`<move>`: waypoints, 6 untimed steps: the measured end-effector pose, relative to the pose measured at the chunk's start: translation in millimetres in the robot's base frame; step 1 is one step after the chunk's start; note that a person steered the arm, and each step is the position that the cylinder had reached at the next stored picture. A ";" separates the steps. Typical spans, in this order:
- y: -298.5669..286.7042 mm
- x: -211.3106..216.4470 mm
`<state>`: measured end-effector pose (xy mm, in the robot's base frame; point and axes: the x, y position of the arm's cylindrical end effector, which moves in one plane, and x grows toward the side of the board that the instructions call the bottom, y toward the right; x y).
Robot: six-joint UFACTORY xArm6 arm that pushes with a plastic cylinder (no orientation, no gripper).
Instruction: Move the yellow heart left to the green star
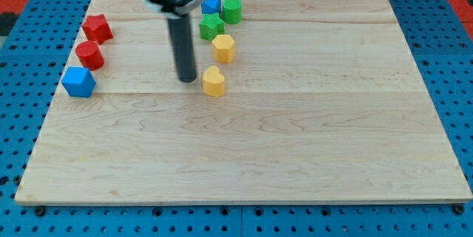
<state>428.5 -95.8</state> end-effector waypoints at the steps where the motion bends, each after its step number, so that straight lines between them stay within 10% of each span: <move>1: 34.7 46.0; 6: 55.2 -117.5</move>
<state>311.0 -40.5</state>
